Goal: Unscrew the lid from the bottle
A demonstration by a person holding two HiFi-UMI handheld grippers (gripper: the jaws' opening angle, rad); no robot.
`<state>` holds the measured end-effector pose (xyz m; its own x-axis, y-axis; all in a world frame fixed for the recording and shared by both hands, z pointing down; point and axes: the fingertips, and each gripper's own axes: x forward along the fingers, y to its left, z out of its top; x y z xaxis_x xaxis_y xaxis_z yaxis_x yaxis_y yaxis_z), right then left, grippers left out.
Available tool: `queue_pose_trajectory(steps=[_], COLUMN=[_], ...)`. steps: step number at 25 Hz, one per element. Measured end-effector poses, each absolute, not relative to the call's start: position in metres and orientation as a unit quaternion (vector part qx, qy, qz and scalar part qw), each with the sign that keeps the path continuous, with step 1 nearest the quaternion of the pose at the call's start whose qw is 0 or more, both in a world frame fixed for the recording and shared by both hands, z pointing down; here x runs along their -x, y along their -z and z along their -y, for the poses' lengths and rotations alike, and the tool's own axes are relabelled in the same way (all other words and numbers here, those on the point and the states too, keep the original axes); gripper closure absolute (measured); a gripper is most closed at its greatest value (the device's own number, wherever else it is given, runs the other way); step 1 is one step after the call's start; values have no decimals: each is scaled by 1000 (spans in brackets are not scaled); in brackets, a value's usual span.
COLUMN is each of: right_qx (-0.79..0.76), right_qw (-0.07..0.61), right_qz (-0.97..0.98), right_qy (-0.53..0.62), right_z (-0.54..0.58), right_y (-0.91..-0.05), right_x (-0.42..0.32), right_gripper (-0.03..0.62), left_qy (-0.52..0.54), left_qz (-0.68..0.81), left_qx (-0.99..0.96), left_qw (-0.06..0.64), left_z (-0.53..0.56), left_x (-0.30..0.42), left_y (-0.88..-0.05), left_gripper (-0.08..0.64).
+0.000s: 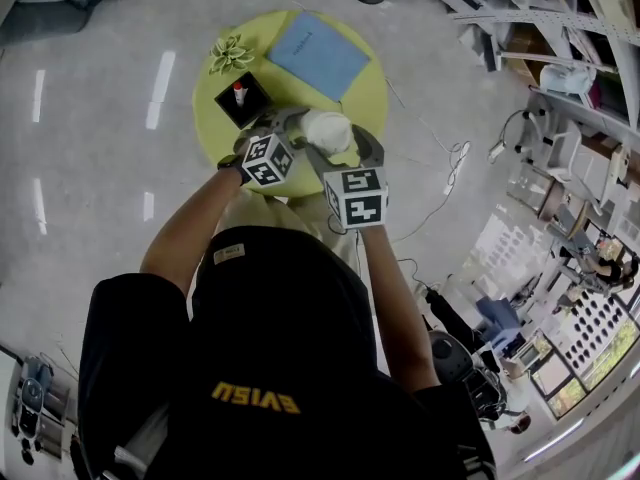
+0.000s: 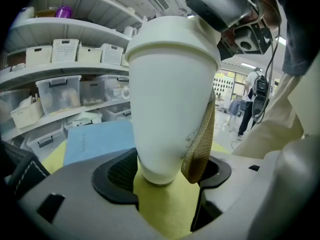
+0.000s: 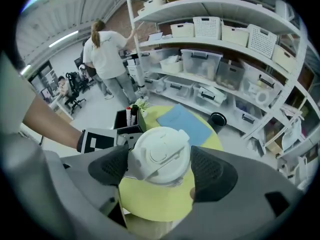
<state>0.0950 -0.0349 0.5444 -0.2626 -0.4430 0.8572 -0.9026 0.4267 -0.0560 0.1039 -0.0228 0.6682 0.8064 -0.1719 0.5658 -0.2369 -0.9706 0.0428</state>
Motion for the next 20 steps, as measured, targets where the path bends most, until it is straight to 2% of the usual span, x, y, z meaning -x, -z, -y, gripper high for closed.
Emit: queue_pose_trajectory(steps=[4, 10, 17, 20], right_qx=[-397, -284, -111, -83], right_qw=[444, 498, 584, 599], right_qz=[764, 800, 804, 796], right_qy=[-248, -177, -4, 4], right_z=[32, 27, 19, 19], right_y=[-545, -544, -553, -556], right_x=[-88, -87, -89, -90], right_gripper=[215, 215, 215, 213], left_qy=[-294, -299, -301, -302], left_qz=[104, 105, 111, 110], left_qx=[-948, -946, -945, -945], left_qw=[58, 62, 59, 65], left_z=[23, 21, 23, 23], left_x=[-104, -104, -103, -102], left_y=[-671, -671, -673, -676], left_gripper=[227, 229, 235, 236])
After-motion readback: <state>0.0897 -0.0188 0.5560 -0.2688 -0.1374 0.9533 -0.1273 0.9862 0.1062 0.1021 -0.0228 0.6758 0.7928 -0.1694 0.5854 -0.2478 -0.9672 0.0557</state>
